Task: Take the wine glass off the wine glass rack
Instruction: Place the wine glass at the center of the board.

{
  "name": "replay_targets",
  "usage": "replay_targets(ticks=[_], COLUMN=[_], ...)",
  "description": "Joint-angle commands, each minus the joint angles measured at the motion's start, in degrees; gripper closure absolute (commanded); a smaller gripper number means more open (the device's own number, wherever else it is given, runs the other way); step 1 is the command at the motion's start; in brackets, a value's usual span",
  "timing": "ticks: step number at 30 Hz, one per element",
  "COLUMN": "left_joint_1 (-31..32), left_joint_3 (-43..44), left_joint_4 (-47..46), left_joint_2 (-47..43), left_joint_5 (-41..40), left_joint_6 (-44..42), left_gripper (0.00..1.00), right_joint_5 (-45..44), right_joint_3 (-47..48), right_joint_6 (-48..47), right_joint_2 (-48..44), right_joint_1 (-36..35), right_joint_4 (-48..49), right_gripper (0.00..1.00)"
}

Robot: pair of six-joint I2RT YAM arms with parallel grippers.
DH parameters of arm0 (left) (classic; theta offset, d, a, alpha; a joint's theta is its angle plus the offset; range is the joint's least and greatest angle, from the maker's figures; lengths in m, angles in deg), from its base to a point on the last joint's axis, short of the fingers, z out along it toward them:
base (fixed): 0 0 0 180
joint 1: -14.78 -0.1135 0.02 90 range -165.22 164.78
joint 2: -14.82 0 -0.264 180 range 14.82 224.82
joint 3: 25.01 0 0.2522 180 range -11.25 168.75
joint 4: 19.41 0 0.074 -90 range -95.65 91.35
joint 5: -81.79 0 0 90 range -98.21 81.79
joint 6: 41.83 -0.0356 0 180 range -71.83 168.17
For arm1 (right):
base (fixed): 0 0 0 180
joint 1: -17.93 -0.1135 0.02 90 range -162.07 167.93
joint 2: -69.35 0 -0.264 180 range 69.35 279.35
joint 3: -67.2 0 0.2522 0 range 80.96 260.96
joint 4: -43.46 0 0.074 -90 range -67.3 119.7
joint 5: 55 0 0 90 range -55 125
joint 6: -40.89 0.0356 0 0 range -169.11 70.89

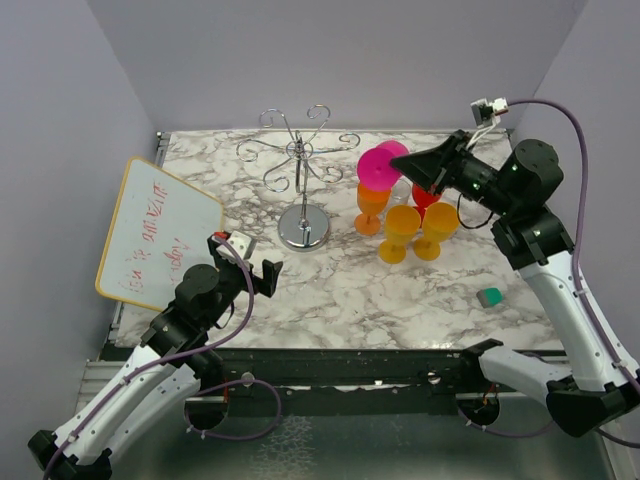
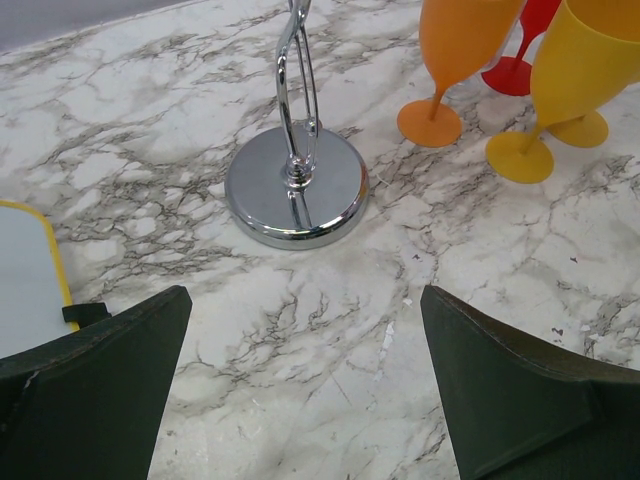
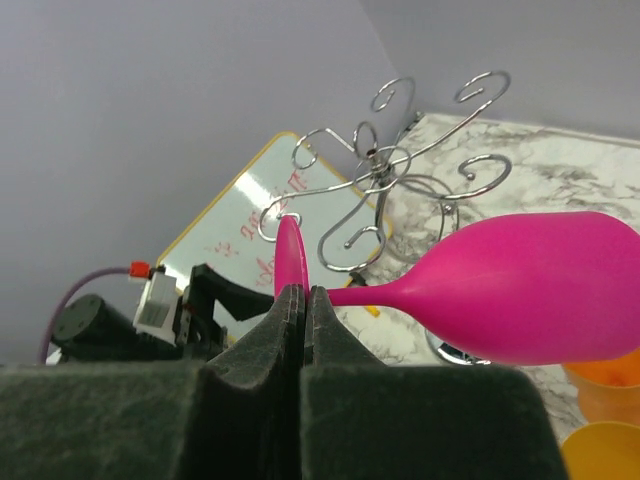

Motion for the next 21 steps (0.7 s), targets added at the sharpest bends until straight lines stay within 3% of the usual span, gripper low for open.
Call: replay_targets(ticks=[1, 3, 9, 12, 15, 21], left_joint_1=[-0.25, -0.26, -0.25, -0.27, -0.26, -0.32], left_joint_3=[1.41, 1.7, 5.38, 8.05, 10.49, 11.45], left_joint_4=[-0.36, -0.43, -0.06, -1.04, -3.61, -11.68], left_joint_2=[-0.4, -0.1, 3.72, 5.34, 5.43, 2.93], left_joint_5=[1.17, 2.24, 6.85, 11.65, 17.09, 27.64], left_joint_6=[0.15, 0.37, 5.43, 9.78, 14.63, 24.4], left_gripper=[0.01, 0.01, 0.01, 0.01, 0.03, 0.11], right_joint_5=[5.19, 4.96, 16.07, 8.18, 0.44, -0.53], right_joint_3=[-1.43, -2.32, -3.47, -0.97, -2.22, -4.45], right_joint_6=[-5.19, -6.71, -7.08, -13.2, -14.86, -14.73], right_joint_2=[-2.69, -3.61, -3.46, -2.18, -2.15, -0.66], right_joint_1=[0.01, 0.01, -3.03, -10.88, -16.08, -21.32], right_joint_4=[-4.77, -7.36, -9.3, -18.16, -19.38, -18.0], right_gripper=[0.99, 0.99, 0.99, 0.99, 0.99, 0.99])
